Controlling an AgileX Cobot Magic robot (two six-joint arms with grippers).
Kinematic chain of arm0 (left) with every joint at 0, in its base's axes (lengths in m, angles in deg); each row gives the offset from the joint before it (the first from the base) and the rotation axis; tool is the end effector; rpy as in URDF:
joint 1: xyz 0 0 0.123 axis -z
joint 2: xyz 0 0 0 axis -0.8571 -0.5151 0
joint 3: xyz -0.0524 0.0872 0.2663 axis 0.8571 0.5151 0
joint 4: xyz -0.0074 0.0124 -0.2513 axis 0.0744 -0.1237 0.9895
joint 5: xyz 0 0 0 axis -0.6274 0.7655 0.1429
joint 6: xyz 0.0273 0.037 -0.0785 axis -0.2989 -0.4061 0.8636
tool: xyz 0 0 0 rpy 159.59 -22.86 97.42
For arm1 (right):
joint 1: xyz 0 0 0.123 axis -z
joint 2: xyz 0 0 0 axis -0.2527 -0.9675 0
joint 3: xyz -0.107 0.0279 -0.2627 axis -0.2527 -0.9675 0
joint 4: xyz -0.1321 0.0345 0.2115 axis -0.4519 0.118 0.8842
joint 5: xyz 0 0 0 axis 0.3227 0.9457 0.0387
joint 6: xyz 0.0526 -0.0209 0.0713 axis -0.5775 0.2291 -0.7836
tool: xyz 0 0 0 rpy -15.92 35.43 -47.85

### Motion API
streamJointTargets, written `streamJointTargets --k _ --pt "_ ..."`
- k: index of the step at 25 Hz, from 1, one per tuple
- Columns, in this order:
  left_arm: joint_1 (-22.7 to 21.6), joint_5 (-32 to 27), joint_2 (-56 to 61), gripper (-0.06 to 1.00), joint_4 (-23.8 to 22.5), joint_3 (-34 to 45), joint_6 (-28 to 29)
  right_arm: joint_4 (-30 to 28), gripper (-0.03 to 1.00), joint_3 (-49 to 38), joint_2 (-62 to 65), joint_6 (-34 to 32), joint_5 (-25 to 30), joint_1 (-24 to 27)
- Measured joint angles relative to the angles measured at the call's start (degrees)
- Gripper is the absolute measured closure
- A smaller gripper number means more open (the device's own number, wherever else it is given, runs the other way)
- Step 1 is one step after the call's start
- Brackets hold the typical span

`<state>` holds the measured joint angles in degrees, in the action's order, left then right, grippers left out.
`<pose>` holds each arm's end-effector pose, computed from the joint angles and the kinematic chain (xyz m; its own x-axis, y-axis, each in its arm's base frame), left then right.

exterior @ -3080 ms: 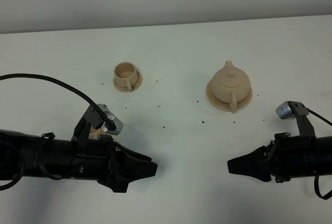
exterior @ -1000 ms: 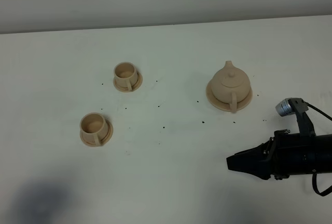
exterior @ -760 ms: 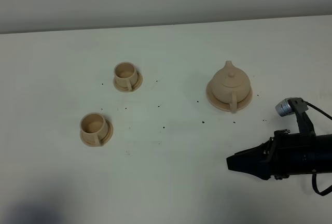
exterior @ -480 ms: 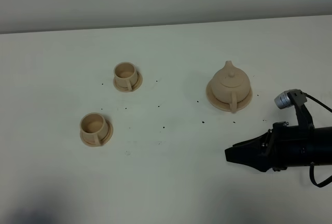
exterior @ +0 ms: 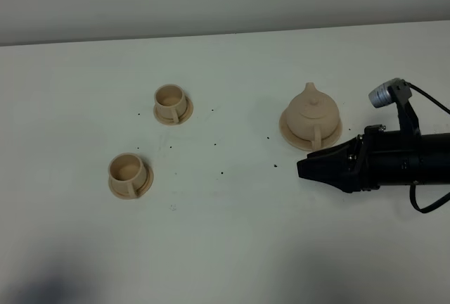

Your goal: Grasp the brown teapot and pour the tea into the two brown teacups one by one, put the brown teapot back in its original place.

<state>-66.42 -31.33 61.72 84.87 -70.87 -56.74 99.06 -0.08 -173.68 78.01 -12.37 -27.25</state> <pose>-0.0051 -0.0049 0.2804 -0.4185 -0.0704 -0.9055 -0.0936 0.9950 -0.0341 0.2518 0.1313 0.1594 -0.6852 -0.2108 -0.6972 -0.7013 0.4496 0.5532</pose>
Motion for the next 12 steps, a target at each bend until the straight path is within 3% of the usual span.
streamJointTargets --k 3,6,12 --pt "0.00 0.00 0.00 0.66 0.00 0.00 0.00 -1.85 0.58 3.37 -0.02 -3.98 -0.80 0.00" --pt "0.00 0.00 0.00 0.66 0.00 0.00 0.00 -6.55 0.58 7.53 -0.02 -13.37 -3.77 0.00" --pt "0.00 0.00 0.00 0.66 0.00 0.00 -0.06 -29.58 0.58 17.82 -0.07 -43.85 -9.14 -2.38"
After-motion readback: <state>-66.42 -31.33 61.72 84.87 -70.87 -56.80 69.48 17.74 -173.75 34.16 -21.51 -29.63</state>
